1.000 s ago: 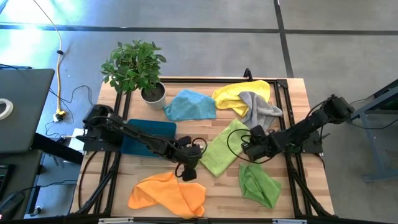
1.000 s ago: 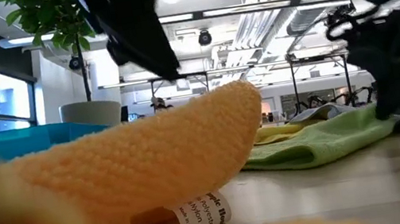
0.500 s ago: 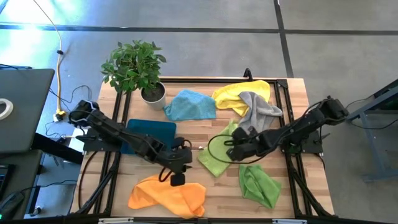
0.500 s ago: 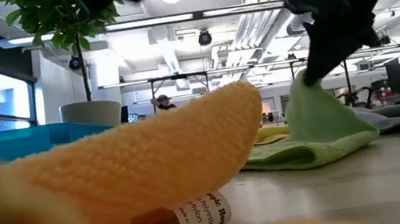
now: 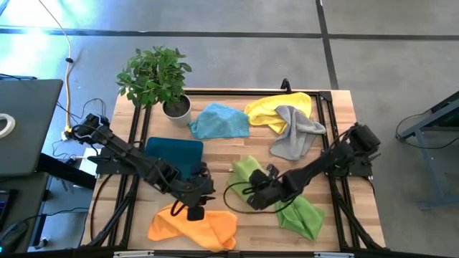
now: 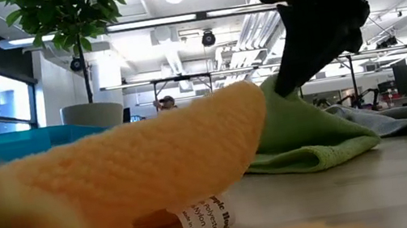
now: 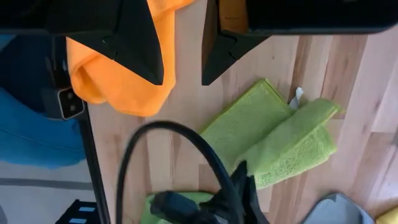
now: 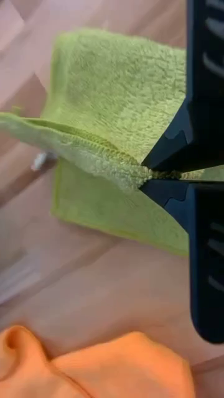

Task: Fold microfiber towels
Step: Fold the light green microfiber towel on the table, then put the light green microfiber towel into the blue bin, then fold the orange microfiber towel on the table

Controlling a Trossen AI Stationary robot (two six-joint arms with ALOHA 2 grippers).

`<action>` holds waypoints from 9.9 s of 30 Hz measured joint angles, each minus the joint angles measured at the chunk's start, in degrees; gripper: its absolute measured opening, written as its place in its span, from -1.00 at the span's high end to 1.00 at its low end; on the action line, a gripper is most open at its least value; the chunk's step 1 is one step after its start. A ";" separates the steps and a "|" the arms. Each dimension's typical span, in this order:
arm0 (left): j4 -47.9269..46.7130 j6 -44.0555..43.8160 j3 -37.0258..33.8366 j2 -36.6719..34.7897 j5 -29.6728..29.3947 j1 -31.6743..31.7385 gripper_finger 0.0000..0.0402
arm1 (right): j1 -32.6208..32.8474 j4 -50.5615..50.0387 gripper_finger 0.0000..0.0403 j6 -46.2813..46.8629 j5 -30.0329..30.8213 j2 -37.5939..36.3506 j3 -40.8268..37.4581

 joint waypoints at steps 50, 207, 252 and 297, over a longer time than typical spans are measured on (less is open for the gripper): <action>-3.28 -25.41 0.02 11.94 0.40 -2.77 0.42 | -5.94 -4.90 0.27 -40.75 -12.40 2.56 -0.07; 25.32 -36.59 0.02 35.45 -19.76 14.10 0.85 | -9.43 26.47 0.27 -32.54 -8.72 -61.17 -58.05; -46.84 -37.01 -0.05 2.17 -9.31 12.16 0.99 | -9.43 22.02 0.27 -32.54 -8.71 -60.49 -58.09; -36.98 -35.10 -3.50 2.15 -4.16 5.21 0.01 | -9.43 22.05 0.27 -32.52 -8.72 -60.32 -58.09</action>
